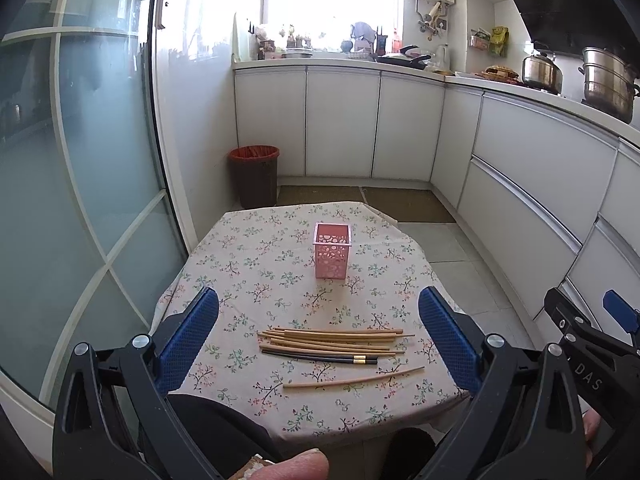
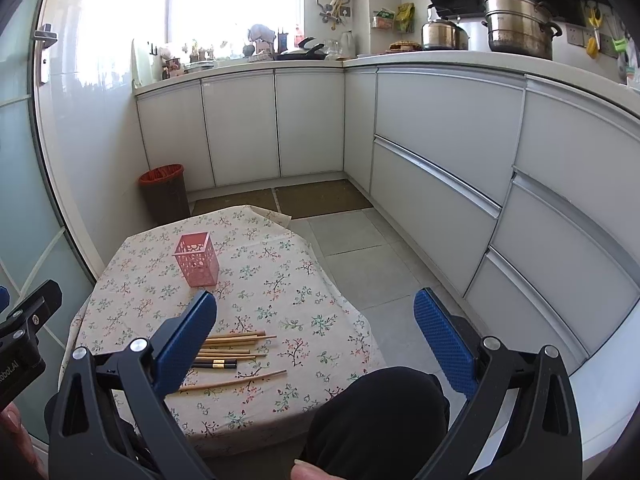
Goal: Organize utensils
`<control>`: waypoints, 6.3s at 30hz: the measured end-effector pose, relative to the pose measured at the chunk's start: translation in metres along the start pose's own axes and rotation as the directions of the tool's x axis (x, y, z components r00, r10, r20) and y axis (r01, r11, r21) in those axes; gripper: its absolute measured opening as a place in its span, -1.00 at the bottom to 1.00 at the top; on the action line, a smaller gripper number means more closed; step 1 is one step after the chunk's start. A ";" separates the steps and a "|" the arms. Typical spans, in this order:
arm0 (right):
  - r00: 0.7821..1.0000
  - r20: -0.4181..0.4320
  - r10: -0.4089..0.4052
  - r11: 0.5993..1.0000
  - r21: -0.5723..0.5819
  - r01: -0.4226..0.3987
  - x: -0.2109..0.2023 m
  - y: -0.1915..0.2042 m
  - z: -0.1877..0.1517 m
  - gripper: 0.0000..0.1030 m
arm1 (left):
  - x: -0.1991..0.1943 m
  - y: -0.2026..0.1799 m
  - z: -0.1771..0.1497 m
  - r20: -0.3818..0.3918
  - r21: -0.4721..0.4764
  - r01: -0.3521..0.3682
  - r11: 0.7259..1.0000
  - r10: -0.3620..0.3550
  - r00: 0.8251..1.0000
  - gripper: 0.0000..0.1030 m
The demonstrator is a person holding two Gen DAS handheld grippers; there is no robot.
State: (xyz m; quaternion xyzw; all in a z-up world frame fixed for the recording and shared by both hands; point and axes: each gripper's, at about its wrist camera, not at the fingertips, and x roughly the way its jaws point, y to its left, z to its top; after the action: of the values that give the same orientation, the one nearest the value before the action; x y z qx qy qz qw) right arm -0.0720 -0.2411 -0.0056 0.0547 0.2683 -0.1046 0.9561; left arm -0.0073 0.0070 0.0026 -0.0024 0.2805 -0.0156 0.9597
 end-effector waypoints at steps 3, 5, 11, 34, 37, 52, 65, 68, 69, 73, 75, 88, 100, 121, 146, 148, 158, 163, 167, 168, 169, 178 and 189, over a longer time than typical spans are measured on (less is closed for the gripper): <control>1.000 -0.002 0.000 1.000 0.002 0.000 0.000 0.000 0.000 0.87 | 0.001 0.000 0.000 -0.001 -0.003 -0.001 1.000 0.001 1.000 0.86; 1.000 -0.004 0.000 1.000 0.002 0.000 0.000 -0.001 0.000 0.87 | 0.001 0.000 0.000 -0.002 -0.003 -0.001 1.000 0.001 1.000 0.86; 1.000 -0.012 0.001 1.000 0.004 -0.001 0.003 -0.002 0.001 0.87 | 0.003 0.000 0.000 -0.012 -0.003 -0.002 1.000 0.001 1.000 0.86; 1.000 -0.030 0.000 1.000 0.003 0.000 0.007 -0.003 -0.001 0.87 | 0.009 -0.001 -0.004 -0.031 -0.006 -0.008 1.000 0.008 0.999 0.86; 1.000 -0.031 0.001 1.000 0.002 -0.001 0.007 -0.003 -0.001 0.87 | 0.009 -0.001 -0.005 -0.031 -0.006 -0.009 1.000 0.009 0.999 0.86; 0.999 -0.036 -0.001 1.000 0.002 0.002 0.007 -0.003 -0.001 0.87 | 0.010 0.000 -0.004 -0.041 -0.010 -0.009 1.000 0.009 0.999 0.86; 0.998 -0.060 -0.009 1.000 0.018 0.010 0.015 -0.004 -0.001 0.87 | 0.021 -0.001 -0.006 -0.077 -0.010 -0.004 1.000 0.004 0.997 0.86; 0.996 -0.085 -0.003 0.999 0.048 0.007 0.023 -0.009 0.000 0.87 | 0.035 -0.005 -0.007 -0.126 0.011 0.012 1.000 -0.010 0.992 0.86; 0.995 -0.097 0.002 0.998 0.062 0.004 0.027 -0.011 -0.001 0.87 | 0.046 -0.008 -0.006 -0.162 0.032 0.031 0.999 -0.025 0.986 0.86; 0.986 -0.159 0.049 0.991 0.133 -0.028 0.045 -0.022 -0.003 0.87 | 0.095 -0.020 -0.007 -0.308 0.106 0.111 0.988 -0.074 0.948 0.86; 0.980 -0.189 0.068 0.986 0.161 -0.038 0.057 -0.027 -0.004 0.87 | 0.124 -0.030 -0.010 -0.395 0.152 0.174 0.973 -0.102 0.913 0.86; 0.901 -0.399 0.169 0.941 0.337 -0.027 0.163 -0.061 -0.022 0.87 | 0.305 -0.104 -0.055 -0.785 0.288 0.428 0.857 -0.045 0.618 0.86; 0.861 -0.480 0.168 0.915 0.401 0.045 0.206 -0.087 -0.035 0.87 | 0.344 -0.173 -0.071 -0.843 0.459 0.647 0.608 0.068 0.534 0.56; 0.848 -0.526 0.062 0.940 0.316 0.127 0.192 -0.061 -0.037 0.87 | 0.322 -0.187 -0.141 -0.776 0.603 0.730 0.322 0.028 0.630 -0.25; 0.769 -0.638 0.046 0.943 0.282 0.177 0.200 -0.035 -0.070 0.87 | 0.284 -0.135 -0.122 -0.669 0.666 0.704 0.246 -0.220 0.710 0.02; 0.766 -0.642 0.045 0.941 0.284 0.182 0.200 -0.037 -0.072 0.87 | 0.288 -0.139 -0.128 -0.681 0.660 0.715 0.232 -0.217 0.699 0.02; 0.720 -0.684 0.118 0.914 0.358 0.191 0.211 -0.041 -0.087 0.87 | 0.305 -0.140 -0.129 -0.734 0.586 0.766 0.264 -0.228 0.640 -0.61; 0.677 -0.709 0.196 0.866 0.449 0.219 0.226 -0.033 -0.104 0.78 | 0.304 -0.123 -0.123 -0.710 0.573 0.756 0.317 -0.268 0.651 -0.81; 0.623 -0.714 0.320 0.783 0.569 0.250 0.239 -0.026 -0.119 0.62 | 0.287 -0.106 -0.102 -0.664 0.565 0.743 0.360 -0.336 0.668 -0.82; 0.607 -0.719 0.339 0.764 0.587 0.268 0.245 -0.025 -0.124 0.55 | 0.281 -0.101 -0.094 -0.648 0.564 0.737 0.372 -0.354 0.674 -0.82; 0.591 -0.728 0.347 0.750 0.594 0.292 0.250 -0.023 -0.130 0.52 | 0.274 -0.095 -0.085 -0.625 0.565 0.726 0.391 -0.372 0.686 -0.82; 0.564 -0.757 0.330 0.699 0.598 0.393 0.285 0.004 -0.139 0.34 | 0.205 -0.051 -0.038 -0.429 0.568 0.645 0.510 -0.485 0.762 -0.82; 0.564 -0.816 0.125 0.741 0.455 0.494 0.297 0.056 -0.118 -0.43 | 0.171 -0.001 -0.009 -0.281 0.509 0.584 0.632 -0.519 0.807 -0.82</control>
State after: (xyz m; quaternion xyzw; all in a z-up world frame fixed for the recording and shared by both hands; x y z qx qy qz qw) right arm 0.1292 -0.2184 -0.2586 0.3884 0.6222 -0.2604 0.6279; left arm 0.1318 0.0007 -0.0974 0.2014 0.2995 -0.3919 0.8463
